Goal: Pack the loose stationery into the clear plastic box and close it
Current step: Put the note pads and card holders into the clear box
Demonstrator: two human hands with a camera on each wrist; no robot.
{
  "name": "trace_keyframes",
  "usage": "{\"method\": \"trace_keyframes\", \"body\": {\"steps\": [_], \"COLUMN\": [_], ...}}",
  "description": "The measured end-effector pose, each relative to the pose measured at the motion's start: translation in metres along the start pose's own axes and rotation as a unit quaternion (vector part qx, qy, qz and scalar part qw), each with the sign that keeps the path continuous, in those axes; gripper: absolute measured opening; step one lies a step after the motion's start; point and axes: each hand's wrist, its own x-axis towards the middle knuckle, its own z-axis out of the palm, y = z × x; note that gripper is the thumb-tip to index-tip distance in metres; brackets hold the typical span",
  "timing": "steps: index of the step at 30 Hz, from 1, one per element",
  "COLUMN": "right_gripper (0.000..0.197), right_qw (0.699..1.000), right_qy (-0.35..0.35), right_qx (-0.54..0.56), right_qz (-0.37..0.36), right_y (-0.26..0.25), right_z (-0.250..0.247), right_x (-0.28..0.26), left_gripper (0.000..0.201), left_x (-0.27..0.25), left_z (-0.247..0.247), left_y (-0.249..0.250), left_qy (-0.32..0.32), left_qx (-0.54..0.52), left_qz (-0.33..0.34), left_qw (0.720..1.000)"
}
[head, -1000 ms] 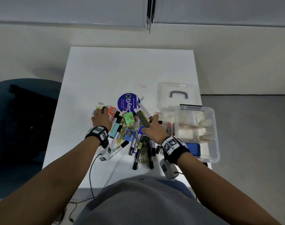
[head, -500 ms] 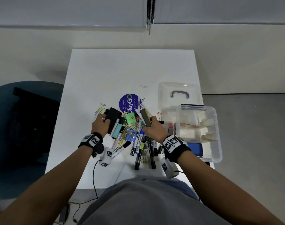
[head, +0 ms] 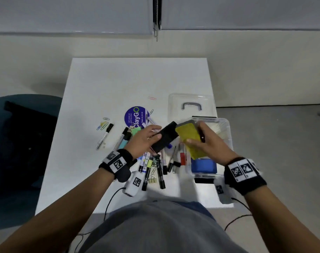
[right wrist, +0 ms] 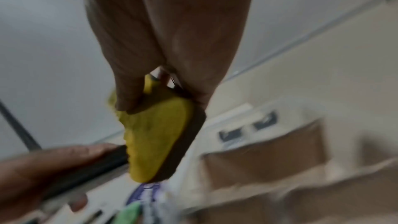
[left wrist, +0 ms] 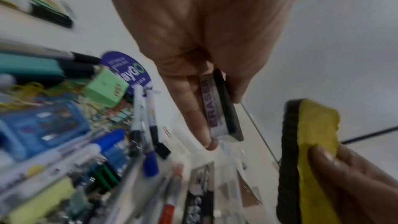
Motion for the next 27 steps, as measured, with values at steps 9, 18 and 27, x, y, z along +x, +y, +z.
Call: {"method": "trace_keyframes", "body": {"steps": [9,18,27], "right_gripper": [0.065,0.038,0.036], "right_qw": [0.888,0.834,0.866], "right_qy": [-0.099,-0.129,-0.232], "right_qx": [-0.445,-0.533,-0.443], "right_qz": [-0.063,-0.060,0.001], "right_y": [0.088,0.105,0.135], "right_z": [-0.019,0.013,-0.006], "right_x": [-0.059,-0.033,-0.042], "left_gripper": [0.029,0.028,0.025], "left_x": [0.021,0.008,-0.016], "left_z": [0.081,0.106,0.105], "left_y": [0.012,0.011,0.017], "left_qy": [0.050,0.073,0.062], "left_qx": [0.124,0.141,0.184], "left_qz": [0.088,0.078,0.096], "left_qw": [0.987,0.984,0.976]}}
